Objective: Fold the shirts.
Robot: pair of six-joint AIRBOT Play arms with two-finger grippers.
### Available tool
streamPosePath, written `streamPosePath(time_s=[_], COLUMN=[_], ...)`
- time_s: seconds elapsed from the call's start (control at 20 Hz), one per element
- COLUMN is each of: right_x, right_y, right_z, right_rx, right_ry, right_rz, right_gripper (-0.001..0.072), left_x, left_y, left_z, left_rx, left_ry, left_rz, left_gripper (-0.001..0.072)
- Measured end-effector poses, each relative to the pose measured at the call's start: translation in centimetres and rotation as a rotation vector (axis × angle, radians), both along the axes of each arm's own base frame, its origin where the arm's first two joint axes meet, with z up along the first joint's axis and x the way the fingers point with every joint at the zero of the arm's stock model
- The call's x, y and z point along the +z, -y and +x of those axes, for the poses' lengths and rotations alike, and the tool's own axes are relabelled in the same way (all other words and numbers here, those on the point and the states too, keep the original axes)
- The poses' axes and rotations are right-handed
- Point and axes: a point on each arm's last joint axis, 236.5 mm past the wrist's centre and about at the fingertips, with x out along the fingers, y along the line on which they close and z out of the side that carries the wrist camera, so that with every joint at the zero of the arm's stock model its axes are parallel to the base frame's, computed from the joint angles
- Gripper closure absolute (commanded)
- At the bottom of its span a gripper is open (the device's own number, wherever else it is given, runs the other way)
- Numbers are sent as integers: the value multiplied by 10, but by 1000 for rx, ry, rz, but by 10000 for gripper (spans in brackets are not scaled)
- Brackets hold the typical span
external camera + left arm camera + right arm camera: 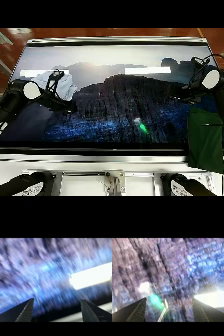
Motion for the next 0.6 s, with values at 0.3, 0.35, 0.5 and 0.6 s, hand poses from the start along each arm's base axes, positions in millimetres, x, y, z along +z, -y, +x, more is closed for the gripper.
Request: streamPosePath(time_s=[0.3,0.35,0.5,0.6], right_x=[-1,-3,-11,-16], right_y=[0,0,0,0], right_z=[5,5,5,5], right_rx=[-1,-1,5,7], right_ry=[13,7,-17,-29], right_rz=[0,0,-2,-3], right_gripper=[17,17,17,17], left_x=[17,13,-19,-46], left_y=[-112,-134,-178,-187], left_z=[111,125,151,160], left_rx=[329,380,499,540], left_ry=[164,159,78,18], left_rz=[51,54,11,-38], left_gripper=[7,4,-2,-3])
